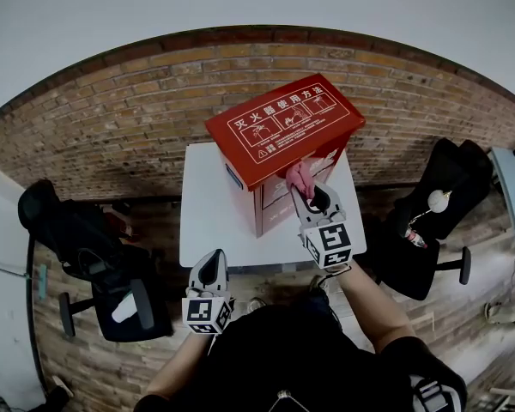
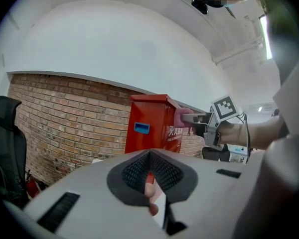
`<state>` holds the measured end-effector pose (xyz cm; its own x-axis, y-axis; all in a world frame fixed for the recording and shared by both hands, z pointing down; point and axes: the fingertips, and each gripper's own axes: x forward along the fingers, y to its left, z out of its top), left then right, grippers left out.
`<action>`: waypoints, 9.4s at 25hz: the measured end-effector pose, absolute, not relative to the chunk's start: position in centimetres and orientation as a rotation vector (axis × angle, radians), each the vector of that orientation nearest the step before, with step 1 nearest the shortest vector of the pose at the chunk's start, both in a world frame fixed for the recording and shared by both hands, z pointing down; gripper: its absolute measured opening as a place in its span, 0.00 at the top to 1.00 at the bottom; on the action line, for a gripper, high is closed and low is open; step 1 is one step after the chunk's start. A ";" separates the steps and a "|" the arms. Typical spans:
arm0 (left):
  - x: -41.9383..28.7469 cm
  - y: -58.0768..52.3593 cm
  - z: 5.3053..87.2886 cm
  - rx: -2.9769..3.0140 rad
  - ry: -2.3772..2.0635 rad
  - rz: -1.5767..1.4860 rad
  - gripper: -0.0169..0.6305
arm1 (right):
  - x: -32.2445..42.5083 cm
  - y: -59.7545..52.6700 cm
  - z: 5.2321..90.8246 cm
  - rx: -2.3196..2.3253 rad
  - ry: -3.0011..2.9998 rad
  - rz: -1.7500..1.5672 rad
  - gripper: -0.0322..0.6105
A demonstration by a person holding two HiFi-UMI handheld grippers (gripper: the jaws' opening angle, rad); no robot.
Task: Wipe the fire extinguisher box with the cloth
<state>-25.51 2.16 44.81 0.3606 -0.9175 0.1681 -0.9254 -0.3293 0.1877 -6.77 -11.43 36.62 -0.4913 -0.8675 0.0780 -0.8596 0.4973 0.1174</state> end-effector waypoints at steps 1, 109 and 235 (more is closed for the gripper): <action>-25.7 2.3 44.9 2.372 -1.647 0.046 0.93 | -7.2 -11.2 36.6 1.504 -2.612 -0.092 0.79; -14.5 2.8 46.0 1.867 -2.146 0.053 0.93 | -5.0 -12.9 44.0 0.824 -2.933 -0.177 0.79; -9.8 7.8 48.5 1.754 -2.177 0.184 0.93 | 7.9 -21.1 52.8 1.293 -2.679 -0.142 0.79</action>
<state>-9.75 7.84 48.46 -0.1813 -0.9230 0.3393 -0.9669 0.2303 0.1100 7.92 -21.13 52.83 -0.6121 -0.7836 0.1058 -0.7681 0.6210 0.1559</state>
